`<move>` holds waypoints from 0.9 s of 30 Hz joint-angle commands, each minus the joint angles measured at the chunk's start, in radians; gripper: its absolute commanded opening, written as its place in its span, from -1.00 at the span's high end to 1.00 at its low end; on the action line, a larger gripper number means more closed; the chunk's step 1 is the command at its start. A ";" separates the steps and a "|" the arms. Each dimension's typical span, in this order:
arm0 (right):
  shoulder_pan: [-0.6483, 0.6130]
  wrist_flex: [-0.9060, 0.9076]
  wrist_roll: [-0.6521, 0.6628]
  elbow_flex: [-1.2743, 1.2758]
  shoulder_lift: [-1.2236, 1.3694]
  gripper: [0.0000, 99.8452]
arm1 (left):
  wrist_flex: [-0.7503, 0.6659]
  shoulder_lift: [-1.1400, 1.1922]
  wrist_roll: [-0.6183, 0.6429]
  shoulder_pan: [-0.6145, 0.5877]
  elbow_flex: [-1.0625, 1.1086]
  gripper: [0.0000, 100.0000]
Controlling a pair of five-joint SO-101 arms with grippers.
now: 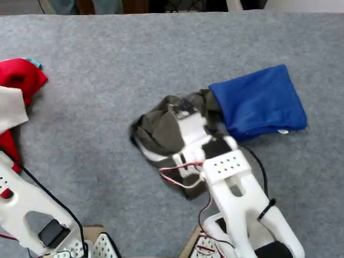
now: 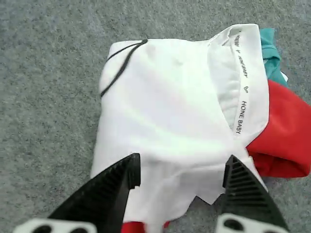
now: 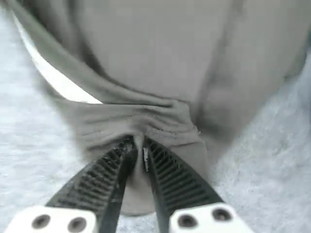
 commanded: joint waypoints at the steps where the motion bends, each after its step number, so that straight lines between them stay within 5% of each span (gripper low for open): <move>1: -0.121 0.143 -0.005 -0.317 -0.002 0.97 | 0.009 -0.069 -0.005 -0.056 -0.022 0.42; 10: -0.474 0.264 -0.038 -0.926 0.105 0.97 | 0.009 -0.133 -0.006 -0.196 -0.022 0.42; 17: -0.635 0.255 -0.155 -1.606 0.414 0.97 | 0.009 -0.127 -0.091 -0.257 -0.021 0.42; 21: -0.634 0.244 -0.252 -2.014 0.661 0.97 | 0.009 -0.127 -0.091 -0.265 -0.021 0.42; 27: -0.388 0.434 -0.367 -2.221 0.989 0.97 | 0.009 -0.132 -0.091 -0.266 0.056 0.42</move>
